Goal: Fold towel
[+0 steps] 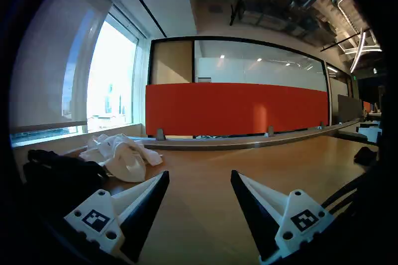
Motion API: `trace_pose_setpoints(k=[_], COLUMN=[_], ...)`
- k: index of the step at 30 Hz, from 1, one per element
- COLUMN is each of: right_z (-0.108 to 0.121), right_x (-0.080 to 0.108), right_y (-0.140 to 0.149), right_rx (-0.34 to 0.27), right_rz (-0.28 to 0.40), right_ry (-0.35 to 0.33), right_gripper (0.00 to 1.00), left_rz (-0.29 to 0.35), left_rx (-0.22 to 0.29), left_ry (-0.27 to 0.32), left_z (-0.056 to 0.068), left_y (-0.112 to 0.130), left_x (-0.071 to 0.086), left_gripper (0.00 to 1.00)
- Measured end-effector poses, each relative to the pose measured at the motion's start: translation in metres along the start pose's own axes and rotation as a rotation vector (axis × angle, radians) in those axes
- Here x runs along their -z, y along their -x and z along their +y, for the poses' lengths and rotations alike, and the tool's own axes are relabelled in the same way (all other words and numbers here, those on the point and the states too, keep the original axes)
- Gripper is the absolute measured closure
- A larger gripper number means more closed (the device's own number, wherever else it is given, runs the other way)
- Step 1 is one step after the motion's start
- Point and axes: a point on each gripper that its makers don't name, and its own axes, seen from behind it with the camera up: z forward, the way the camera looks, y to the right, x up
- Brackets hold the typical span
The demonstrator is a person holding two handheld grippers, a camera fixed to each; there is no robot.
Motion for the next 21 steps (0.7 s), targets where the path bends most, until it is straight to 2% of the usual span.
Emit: trace_pose_setpoints(k=[6,21], right_z=[0.0,0.005], right_x=[-0.002,0.001], right_y=[0.014,0.017], right_rx=[-0.013,-0.04], right_rz=[-0.021,-0.001], right_ry=[0.007,0.014], right_gripper=[0.07,0.07], left_rz=[0.0,0.0], left_rx=[0.0,0.0], left_ry=[0.0,0.0], left_z=[0.0,-0.001], left_y=[0.0,0.001], left_x=[0.0,0.0], left_gripper=[0.09,0.09])
